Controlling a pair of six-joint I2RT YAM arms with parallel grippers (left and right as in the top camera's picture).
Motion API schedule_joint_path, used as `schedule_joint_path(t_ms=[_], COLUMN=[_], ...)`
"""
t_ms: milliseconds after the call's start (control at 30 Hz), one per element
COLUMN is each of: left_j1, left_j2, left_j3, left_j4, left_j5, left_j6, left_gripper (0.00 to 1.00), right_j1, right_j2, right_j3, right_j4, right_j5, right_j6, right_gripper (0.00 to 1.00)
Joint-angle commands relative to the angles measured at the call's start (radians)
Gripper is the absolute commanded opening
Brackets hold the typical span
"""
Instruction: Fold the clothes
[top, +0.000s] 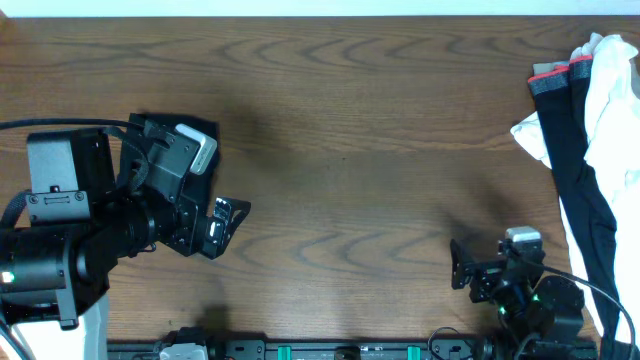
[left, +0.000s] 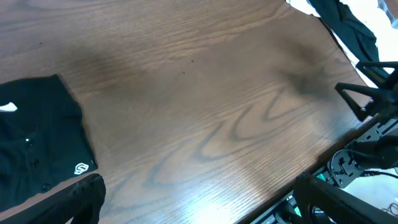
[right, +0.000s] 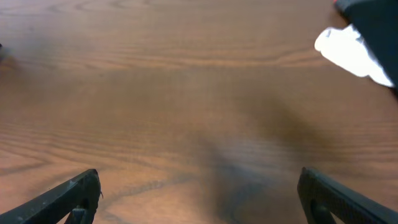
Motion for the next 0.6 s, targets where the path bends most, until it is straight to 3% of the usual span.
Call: schedule_joint_path(t_ms=[0,567], left_j1=[-0.005,-0.005], left_j2=[0.000,0.000], left_j3=[0.011,0.011], left_j4=[-0.001,-0.001], left_j5=[-0.005,-0.005], left_j6=[0.013,0.013], left_gripper=[0.98,0.98], right_j1=[0.008,0.008], right_j2=[-0.011,-0.011], right_j3=[-0.034,-0.105], right_j4=[0.013,0.027], right_j5=[-0.010,-0.008], right_j6=[0.012,0.014], right_gripper=[0.99,0.99])
